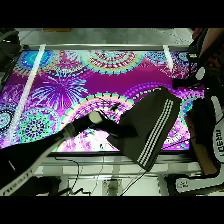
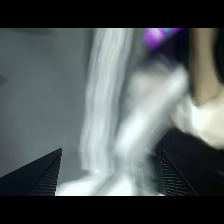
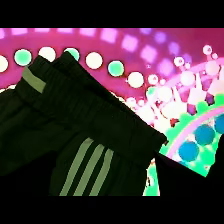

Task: Fold the clothes and pants, and hang the long-sleeved shirts on hangers.

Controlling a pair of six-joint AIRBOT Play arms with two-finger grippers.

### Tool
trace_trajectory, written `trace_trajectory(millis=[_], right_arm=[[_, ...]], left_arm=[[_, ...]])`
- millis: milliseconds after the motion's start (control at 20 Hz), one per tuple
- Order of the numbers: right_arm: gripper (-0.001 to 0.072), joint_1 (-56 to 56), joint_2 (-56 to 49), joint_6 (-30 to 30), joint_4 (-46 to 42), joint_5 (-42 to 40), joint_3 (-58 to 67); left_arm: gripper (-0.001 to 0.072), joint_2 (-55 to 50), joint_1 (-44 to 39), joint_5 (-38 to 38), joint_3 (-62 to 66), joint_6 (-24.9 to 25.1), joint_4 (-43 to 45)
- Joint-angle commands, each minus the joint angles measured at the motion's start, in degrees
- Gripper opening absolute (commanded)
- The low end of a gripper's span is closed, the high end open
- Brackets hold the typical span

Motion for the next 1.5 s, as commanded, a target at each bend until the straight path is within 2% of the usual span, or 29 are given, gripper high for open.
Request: trace_trajectory(millis=[0,50,200,350,650,850,1000,1150,1200,1300,1450], right_arm=[[0.0673,0.0,0.0,0.0,-0.6,-0.1,0.0],[0.0673,0.0,0.0,0.0,-0.7,-0.4,0.0],[0.0673,0.0,0.0,0.0,-0.7,-0.6,0.0],[0.0673,0.0,0.0,0.0,-0.7,-0.8,0.0],[0.0672,0.0,0.0,0.1,-0.7,-0.9,0.0],[0.0672,0.0,0.0,0.1,-0.5,-0.9,0.0],[0.0672,0.0,0.0,0.1,-0.4,-0.8,0.0],[0.0672,0.0,0.0,0.1,-0.4,-0.5,0.0],[0.0672,0.0,0.0,0.1,-0.5,-0.5,0.0],[0.0672,0.0,0.0,0.1,-0.4,-0.5,0.0],[0.0672,0.0,0.0,0.1,-0.4,-0.5,0.0]], left_arm=[[0.0695,0.4,13.4,-4.8,-0.3,1.2,13.7],[0.0695,-0.4,15.7,-5.7,-0.7,1.2,15.6],[0.0693,-3.5,17.6,-6.8,-0.8,6.8,15.0],[0.0692,-6.2,15.3,-7.9,-0.9,13.0,11.5],[0.0692,-8.9,8.9,-7.8,-0.9,19.9,5.5],[0.0692,-10.2,3.9,-5.7,-0.9,20.6,4.2],[0.0684,-12.4,0.6,-3.2,-0.9,20.6,-1.0],[0.0381,-13.0,-0.7,-2.0,-0.9,20.6,-6.9],[0.0228,-13.0,-0.9,-1.5,-0.9,20.6,-7.5],[0.001,-13.0,-1.2,-1.2,-0.9,20.6,-7.4],[0.0008,-12.7,-0.3,-3.8,0.1,20.5,-6.8]])
